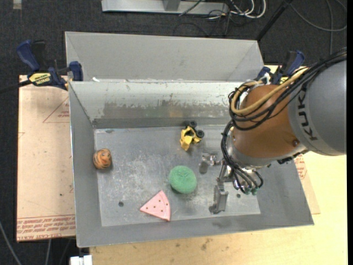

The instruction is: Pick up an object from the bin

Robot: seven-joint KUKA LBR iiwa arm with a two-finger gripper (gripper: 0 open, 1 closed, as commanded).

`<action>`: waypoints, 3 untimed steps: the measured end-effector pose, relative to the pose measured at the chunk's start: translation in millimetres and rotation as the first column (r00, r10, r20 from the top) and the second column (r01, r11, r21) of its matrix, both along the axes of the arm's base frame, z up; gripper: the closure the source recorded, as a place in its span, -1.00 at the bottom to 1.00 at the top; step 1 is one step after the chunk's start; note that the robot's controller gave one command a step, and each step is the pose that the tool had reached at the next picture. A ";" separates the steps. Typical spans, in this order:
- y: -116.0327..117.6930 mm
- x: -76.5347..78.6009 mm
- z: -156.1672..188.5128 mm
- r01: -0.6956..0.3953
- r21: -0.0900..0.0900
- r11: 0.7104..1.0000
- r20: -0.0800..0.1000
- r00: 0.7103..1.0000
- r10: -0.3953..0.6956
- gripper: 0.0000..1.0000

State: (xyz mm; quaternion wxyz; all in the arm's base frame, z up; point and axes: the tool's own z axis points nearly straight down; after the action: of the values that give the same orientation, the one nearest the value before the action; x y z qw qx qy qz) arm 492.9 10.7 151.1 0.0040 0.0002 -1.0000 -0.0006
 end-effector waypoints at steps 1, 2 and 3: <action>0.0 1.8 4.2 0.000 0.000 1.000 0.008 1.000 0.000 -1.00; 25.0 23.9 -35.1 -0.054 -0.002 0.999 0.017 0.998 0.054 -1.00; 65.8 53.6 -60.9 0.076 0.001 0.997 0.016 0.997 -0.076 1.00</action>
Offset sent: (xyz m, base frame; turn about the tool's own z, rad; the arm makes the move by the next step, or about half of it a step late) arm 0.0407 0.0519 -0.0811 -0.1088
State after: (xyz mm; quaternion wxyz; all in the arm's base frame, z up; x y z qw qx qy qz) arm 546.6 76.4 90.2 -0.0038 -0.0377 -0.9993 -0.0011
